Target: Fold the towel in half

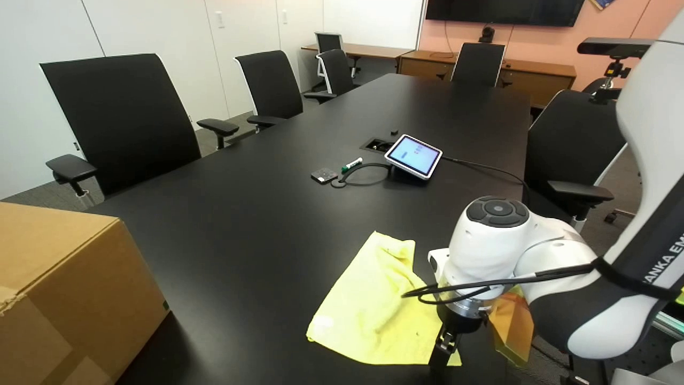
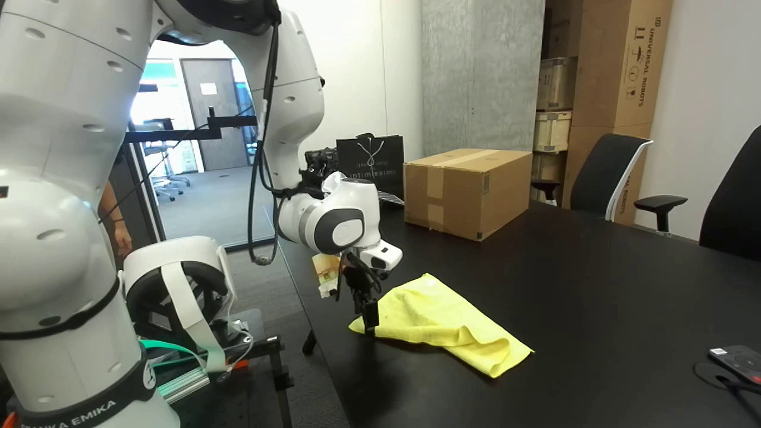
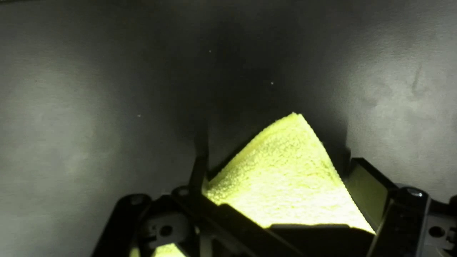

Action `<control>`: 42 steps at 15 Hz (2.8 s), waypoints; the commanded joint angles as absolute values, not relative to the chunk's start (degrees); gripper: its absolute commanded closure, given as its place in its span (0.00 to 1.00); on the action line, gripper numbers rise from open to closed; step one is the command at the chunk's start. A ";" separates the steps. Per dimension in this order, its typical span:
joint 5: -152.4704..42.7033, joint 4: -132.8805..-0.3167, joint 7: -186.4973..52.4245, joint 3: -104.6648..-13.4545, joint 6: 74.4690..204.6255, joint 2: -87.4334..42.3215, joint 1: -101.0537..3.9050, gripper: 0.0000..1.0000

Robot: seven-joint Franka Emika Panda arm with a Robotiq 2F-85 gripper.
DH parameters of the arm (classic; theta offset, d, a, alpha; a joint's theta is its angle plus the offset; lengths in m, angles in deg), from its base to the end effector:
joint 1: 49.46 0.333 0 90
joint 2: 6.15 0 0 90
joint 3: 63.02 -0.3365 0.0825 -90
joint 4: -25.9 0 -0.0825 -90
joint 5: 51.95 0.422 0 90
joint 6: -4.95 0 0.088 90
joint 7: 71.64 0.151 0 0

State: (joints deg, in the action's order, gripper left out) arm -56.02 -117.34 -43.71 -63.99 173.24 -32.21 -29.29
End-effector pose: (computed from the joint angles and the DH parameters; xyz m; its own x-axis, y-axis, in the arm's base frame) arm 0.4333 0.1732 0.0472 0.9986 -0.0505 -0.0128 -0.0504 -0.9986 0.0133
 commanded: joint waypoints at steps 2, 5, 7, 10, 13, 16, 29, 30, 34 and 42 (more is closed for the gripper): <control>-54.27 -115.96 -46.62 -62.80 174.77 -33.84 -28.71 0.00; -54.29 -115.64 -47.18 -62.49 174.77 -33.78 -28.61 0.26; -54.38 -115.51 -47.45 -62.36 174.69 -33.27 -28.51 0.42; -54.70 -115.52 -47.58 -61.84 174.20 -32.38 -28.11 0.64; -56.32 -115.21 -45.27 -58.42 170.77 -30.81 -24.84 0.86; -58.85 -114.62 -44.05 -55.15 168.81 -29.62 -21.59 0.97; -74.75 -100.15 -38.89 -51.64 162.98 -32.79 -16.74 0.91; -75.34 -98.54 -39.33 -51.89 163.13 -33.48 -17.03 0.91; -76.78 -91.22 -41.39 -52.53 162.15 -38.13 -17.74 0.91; -73.21 -79.61 -41.62 -53.49 162.54 -45.26 -18.54 0.48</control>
